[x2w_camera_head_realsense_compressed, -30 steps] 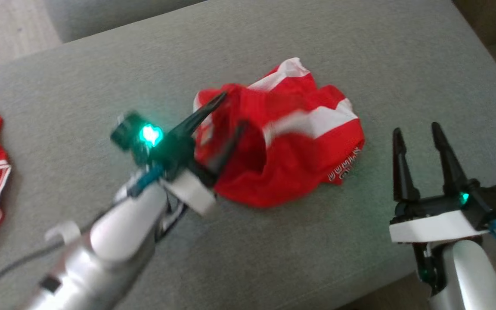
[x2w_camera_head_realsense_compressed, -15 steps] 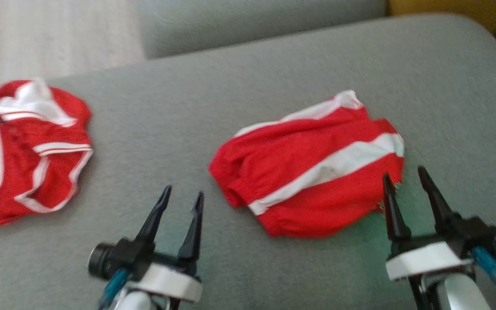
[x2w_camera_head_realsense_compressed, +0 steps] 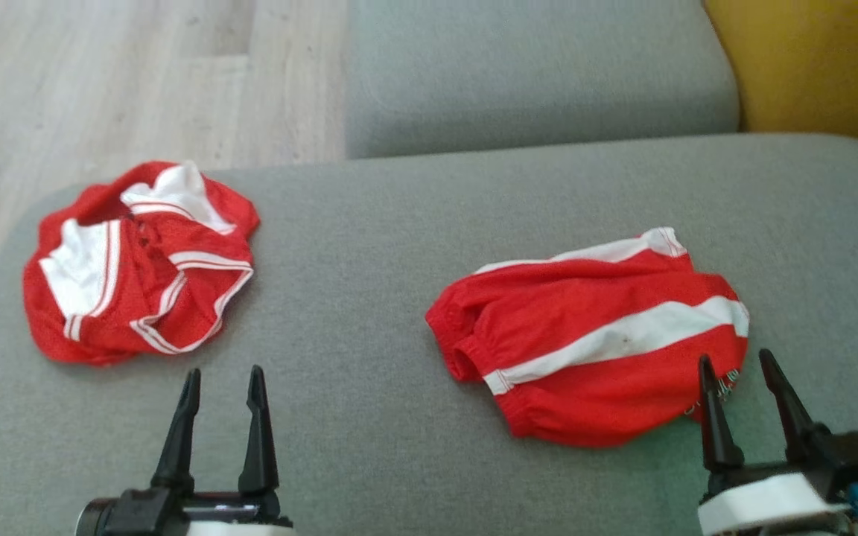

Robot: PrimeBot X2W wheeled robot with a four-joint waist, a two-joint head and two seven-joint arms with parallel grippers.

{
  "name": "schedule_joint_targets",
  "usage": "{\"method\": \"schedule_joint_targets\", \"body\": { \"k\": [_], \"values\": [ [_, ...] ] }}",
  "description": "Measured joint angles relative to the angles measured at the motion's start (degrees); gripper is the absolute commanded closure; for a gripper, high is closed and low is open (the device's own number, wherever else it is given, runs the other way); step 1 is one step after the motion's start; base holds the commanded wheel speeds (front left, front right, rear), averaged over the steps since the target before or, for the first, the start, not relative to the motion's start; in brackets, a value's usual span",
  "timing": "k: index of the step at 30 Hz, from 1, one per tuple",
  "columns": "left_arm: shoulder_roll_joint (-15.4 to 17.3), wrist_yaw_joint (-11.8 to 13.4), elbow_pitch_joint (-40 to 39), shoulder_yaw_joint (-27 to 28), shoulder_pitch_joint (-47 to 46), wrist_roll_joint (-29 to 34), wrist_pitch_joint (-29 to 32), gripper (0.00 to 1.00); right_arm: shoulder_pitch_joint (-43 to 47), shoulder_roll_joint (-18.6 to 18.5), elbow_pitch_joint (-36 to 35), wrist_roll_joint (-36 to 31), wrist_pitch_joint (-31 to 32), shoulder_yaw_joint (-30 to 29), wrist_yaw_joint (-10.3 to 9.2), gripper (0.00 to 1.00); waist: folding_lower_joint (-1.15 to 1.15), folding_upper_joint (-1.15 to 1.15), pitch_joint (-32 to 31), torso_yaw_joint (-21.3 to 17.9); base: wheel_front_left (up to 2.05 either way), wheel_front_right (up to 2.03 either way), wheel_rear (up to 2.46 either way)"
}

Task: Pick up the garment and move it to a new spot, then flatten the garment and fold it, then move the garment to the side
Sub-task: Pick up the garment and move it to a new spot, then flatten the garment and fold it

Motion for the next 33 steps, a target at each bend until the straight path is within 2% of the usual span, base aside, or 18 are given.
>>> {"method": "schedule_joint_targets", "body": {
  "k": [13, 26, 33],
  "values": [
    [-0.08, 0.34, -1.03, 0.20, 2.91, 4.54, 0.00, 0.00, 2.76, 0.09, -2.04, 0.16, 0.00, 1.35, 0.00, 0.00, 0.00, 0.00, -1.46, 0.48, 0.00, 0.00, 0.00],
    [-0.08, 1.33, -0.27, -0.10, 4.17, 4.52, 0.00, 0.00, 3.28, 0.10, -2.31, 0.15, 0.00, 2.04, 0.00, 0.00, 0.01, 0.00, -1.66, 0.76, 0.00, 0.00, 0.00],
    [-0.07, 0.51, 0.70, -1.46, 4.16, 1.76, 0.00, 0.00, 3.25, 0.10, -2.31, 0.14, 0.00, 2.76, 0.00, 0.00, 0.01, 0.00, -1.19, 0.82, 0.00, 0.00, 0.00]
  ]
}}
